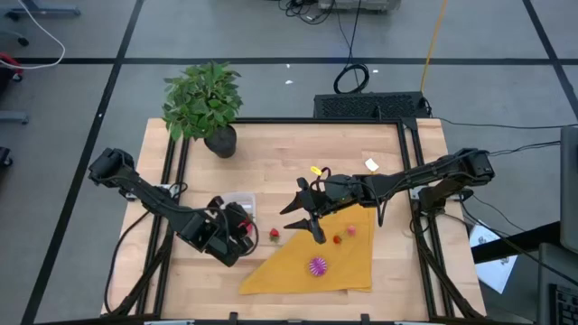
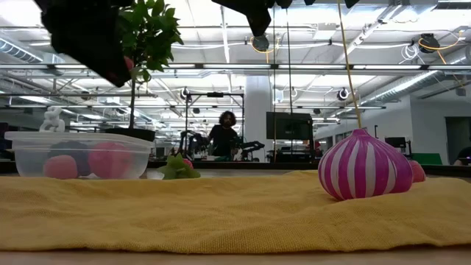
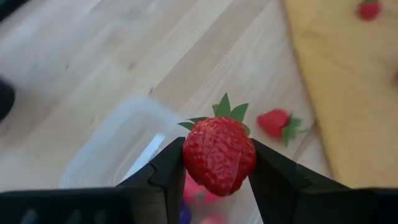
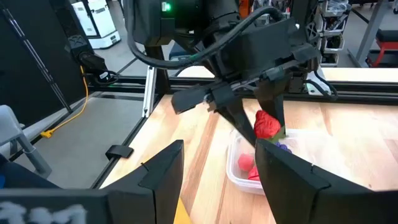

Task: Pick and placing Produce into tupperware
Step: Put the top red strawberry into the transparent bin

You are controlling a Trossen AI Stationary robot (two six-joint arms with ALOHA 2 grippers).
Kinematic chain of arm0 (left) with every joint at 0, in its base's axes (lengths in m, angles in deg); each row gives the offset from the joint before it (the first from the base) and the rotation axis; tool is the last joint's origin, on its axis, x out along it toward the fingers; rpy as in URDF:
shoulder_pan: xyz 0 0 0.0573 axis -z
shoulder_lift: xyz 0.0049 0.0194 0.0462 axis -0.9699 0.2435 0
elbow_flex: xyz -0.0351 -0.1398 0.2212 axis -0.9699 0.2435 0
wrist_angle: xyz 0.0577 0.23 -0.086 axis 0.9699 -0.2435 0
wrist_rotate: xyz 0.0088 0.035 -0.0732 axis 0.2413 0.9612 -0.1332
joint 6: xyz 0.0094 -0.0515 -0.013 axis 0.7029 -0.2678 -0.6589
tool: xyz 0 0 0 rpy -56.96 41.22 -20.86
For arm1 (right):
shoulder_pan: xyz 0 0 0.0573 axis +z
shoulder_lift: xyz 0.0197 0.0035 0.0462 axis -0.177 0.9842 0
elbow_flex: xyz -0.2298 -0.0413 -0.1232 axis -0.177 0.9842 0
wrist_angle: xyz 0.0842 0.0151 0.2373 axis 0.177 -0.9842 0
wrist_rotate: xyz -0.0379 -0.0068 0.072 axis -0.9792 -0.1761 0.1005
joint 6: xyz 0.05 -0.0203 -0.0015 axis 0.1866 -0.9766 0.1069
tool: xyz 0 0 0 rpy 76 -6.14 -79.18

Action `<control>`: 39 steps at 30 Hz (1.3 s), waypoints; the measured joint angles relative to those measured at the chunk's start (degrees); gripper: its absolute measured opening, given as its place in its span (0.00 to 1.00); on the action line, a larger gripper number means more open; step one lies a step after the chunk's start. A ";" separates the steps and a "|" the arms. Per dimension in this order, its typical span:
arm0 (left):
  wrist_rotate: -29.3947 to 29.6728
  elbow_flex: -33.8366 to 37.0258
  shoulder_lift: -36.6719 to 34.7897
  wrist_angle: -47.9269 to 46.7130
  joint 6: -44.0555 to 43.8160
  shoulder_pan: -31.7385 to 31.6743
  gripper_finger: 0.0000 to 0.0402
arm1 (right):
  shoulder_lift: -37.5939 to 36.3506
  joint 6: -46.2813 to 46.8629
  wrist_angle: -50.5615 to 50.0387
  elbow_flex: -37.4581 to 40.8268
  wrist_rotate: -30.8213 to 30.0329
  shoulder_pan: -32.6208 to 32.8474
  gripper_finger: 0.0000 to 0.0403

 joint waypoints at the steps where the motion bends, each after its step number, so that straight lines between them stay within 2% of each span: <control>1: -0.28 0.44 -0.01 -0.41 -1.85 0.27 0.37 | 0.00 0.00 -0.01 0.01 0.00 0.00 0.47; 8: -5.39 5.47 -0.03 -0.34 -9.72 0.50 0.37 | 0.02 0.11 0.08 0.01 0.00 0.29 0.47; 14: -6.93 7.64 -0.02 -2.84 -13.04 -0.76 0.37 | 0.07 0.13 0.37 0.01 -0.02 0.77 0.47; 20: -9.18 8.43 -0.02 -2.94 -13.00 -2.76 0.37 | 0.07 0.39 0.39 0.01 -0.09 0.79 0.47; 39: -9.73 8.43 -0.04 -3.26 -7.55 -9.16 0.37 | 0.07 0.98 0.06 0.03 -0.11 2.51 0.47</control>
